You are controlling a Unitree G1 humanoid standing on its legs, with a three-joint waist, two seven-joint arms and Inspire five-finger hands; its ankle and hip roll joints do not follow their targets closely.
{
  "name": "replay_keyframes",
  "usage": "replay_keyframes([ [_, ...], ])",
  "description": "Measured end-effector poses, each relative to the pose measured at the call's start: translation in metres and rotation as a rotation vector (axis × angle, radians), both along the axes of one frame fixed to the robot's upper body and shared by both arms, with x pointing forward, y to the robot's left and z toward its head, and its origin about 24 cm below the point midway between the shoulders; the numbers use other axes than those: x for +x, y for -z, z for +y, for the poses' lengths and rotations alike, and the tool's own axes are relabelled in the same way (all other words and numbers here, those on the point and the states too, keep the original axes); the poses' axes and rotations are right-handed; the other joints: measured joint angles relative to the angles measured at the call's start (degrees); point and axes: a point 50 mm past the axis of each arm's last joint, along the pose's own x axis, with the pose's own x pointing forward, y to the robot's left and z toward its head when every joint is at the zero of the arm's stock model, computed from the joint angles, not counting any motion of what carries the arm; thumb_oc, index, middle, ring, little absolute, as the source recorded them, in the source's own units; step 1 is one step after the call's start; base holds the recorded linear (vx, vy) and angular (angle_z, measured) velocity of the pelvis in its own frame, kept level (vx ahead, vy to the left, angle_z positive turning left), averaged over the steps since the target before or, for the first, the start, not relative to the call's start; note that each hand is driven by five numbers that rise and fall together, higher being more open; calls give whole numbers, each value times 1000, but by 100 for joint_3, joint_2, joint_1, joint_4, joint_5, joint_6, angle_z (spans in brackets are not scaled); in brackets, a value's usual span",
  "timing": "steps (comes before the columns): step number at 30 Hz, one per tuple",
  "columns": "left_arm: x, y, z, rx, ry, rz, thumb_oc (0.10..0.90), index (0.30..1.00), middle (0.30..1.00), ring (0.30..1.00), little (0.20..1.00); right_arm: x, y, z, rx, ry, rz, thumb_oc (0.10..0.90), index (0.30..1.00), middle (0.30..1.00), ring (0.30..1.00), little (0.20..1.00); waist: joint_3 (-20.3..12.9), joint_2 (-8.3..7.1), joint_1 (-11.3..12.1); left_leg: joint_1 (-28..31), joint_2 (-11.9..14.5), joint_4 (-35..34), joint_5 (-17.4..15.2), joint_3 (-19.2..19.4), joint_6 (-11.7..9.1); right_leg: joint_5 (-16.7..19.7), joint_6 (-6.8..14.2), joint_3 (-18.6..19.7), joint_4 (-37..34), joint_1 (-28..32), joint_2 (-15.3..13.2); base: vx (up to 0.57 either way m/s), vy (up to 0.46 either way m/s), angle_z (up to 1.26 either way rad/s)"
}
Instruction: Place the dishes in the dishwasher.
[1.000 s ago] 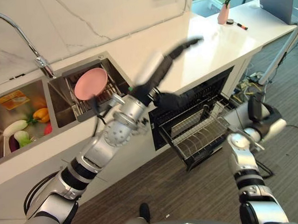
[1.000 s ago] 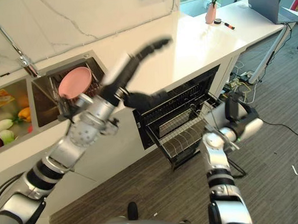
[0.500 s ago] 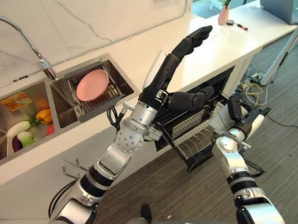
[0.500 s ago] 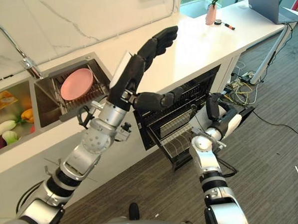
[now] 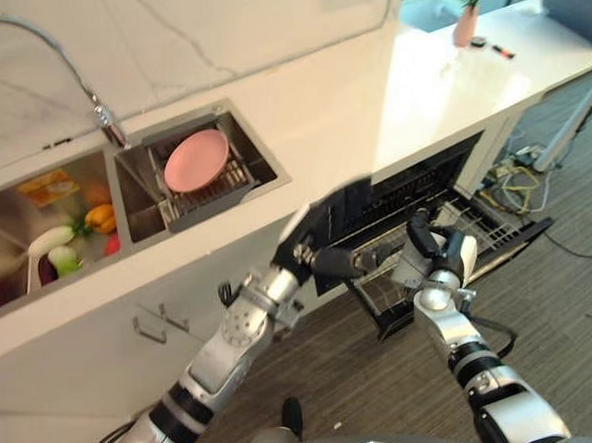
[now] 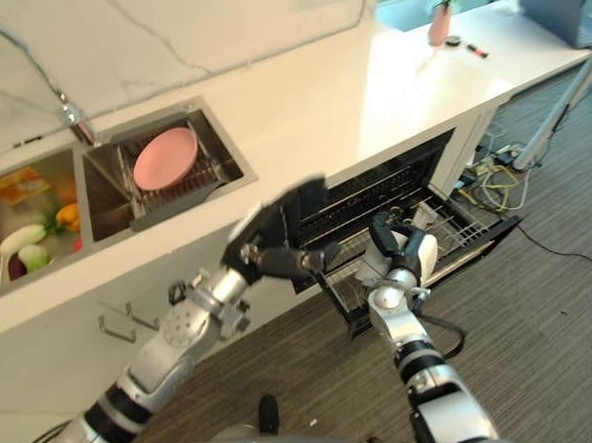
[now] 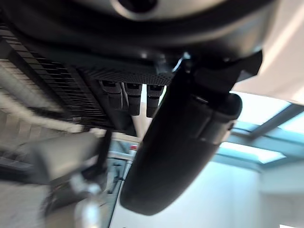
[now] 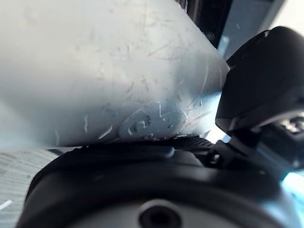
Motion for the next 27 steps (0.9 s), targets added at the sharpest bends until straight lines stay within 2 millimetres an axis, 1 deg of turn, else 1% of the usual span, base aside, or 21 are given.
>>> replay_keyframes([
  [1,-24,38,18,32,5,219,800,900,900,900,900,8,-6,-11,-32,-9,11,400,300,300,300,300,251,100,176,-160,38,0,89,-170,-31,17,-26,-159,-1,-78,56,-144,-4,58],
  [2,-37,55,31,65,1,319,800,900,900,900,900,13,-9,-16,-45,-15,17,400,300,300,300,300,387,163,255,-234,49,0,125,-257,-38,26,-40,-231,-2,-108,68,-129,6,57],
  [3,-50,69,47,114,0,404,800,900,900,900,900,18,-13,-20,-55,-21,26,400,300,300,300,300,546,232,343,-298,51,0,163,-323,-47,32,-48,-324,-1,-119,90,-104,13,39],
  [5,-73,89,78,187,-51,522,800,900,900,900,900,25,-21,-28,-83,-32,26,400,300,300,300,300,726,364,484,-543,37,0,235,-477,-47,40,-57,-450,16,-297,106,-100,18,39],
  [6,-78,95,88,216,-76,555,800,900,900,900,900,27,-25,-33,-112,-33,27,400,300,300,300,300,805,432,574,-665,18,0,283,-564,-41,60,-55,-513,18,-373,110,-76,24,39],
  [8,-83,99,98,246,-98,578,800,900,900,900,900,33,-30,-41,-139,-30,47,400,300,300,300,300,904,514,720,-860,-16,0,345,-636,-1,83,-47,-612,36,-518,100,-43,22,27],
  [9,-83,98,100,238,-113,571,800,900,900,900,900,37,-34,-41,-145,-37,52,400,300,300,300,300,934,520,737,-935,-35,1,360,-675,7,91,-39,-645,47,-589,85,-44,17,22],
  [11,-76,94,99,243,-102,537,800,900,900,900,900,45,-43,-35,-139,-56,21,400,300,300,300,300,979,497,803,-981,-103,0,375,-709,25,103,-14,-669,60,-622,24,-68,15,11],
  [12,-76,94,99,243,-102,537,800,900,900,900,900,45,-43,-35,-139,-56,21,400,300,300,300,300,979,497,803,-981,-103,0,375,-709,25,103,-14,-669,60,-622,24,-50,8,-3],
  [13,-69,89,100,258,-105,478,800,900,900,900,900,50,-48,-34,-161,-69,15,400,300,300,300,300,1014,501,861,-1063,-111,0,386,-713,40,111,10,-666,70,-721,12,-45,7,0],
  [14,-59,81,109,296,-140,386,800,900,900,900,900,62,-68,-37,-206,-84,-38,400,300,300,300,300,1111,504,823,-1301,-94,1,446,-728,43,146,15,-669,110,-957,23,-46,16,0],
  [16,-52,82,117,375,-161,355,800,900,900,900,900,68,-83,-41,-251,-103,-66,400,300,300,300,300,1146,534,831,-1402,-114,1,468,-727,65,163,28,-667,127,-1064,-7,51,-23,1],
  [17,-51,83,120,400,-174,346,800,900,900,900,900,71,-89,-43,-264,-105,-73,400,300,300,300,300,1163,559,839,-1422,-131,1,468,-725,65,169,38,-665,133,-1084,-26,0,0,0],
  [18,-51,85,123,425,-187,343,800,900,900,900,900,72,-94,-45,-274,-101,-80,400,300,300,300,300,1182,574,838,-1434,-152,0,419,-726,4,158,73,-656,104,-1088,-40,-102,44,0],
  [19,-52,89,126,449,-196,346,800,900,900,900,900,75,-100,-46,-290,-101,-86,400,300,300,300,300,1196,597,850,-1448,-181,1,454,-713,47,221,61,-642,85,-1102,-53,-106,47,-1],
  [22,-57,96,126,481,-197,362,800,900,900,900,900,76,-105,-49,-324,-115,-105,400,300,300,300,300,1213,615,791,-1520,-192,1,468,-670,67,221,68,-594,136,-1220,-101,-18,20,-9],
  [23,-58,101,121,467,-209,373,800,900,900,900,900,79,-115,-51,-346,-109,-120,400,300,300,300,300,1230,646,789,-1574,-192,0,452,-602,45,255,83,-519,134,-1307,-120,-6,21,-20],
  [25,-59,105,116,456,-210,381,800,900,900,900,900,81,-125,-60,-361,-78,-115,400,300,300,300,300,1242,668,791,-1602,-203,0,452,-555,45,281,91,-463,139,-1377,-146,-2,12,-14],
  [27,-59,107,112,456,-206,380,800,900,900,900,900,78,-134,-80,-395,-14,-79,400,300,300,300,300,1258,666,784,-1613,-216,1,458,-550,54,306,114,-462,139,-1390,-163,0,0,0],
])
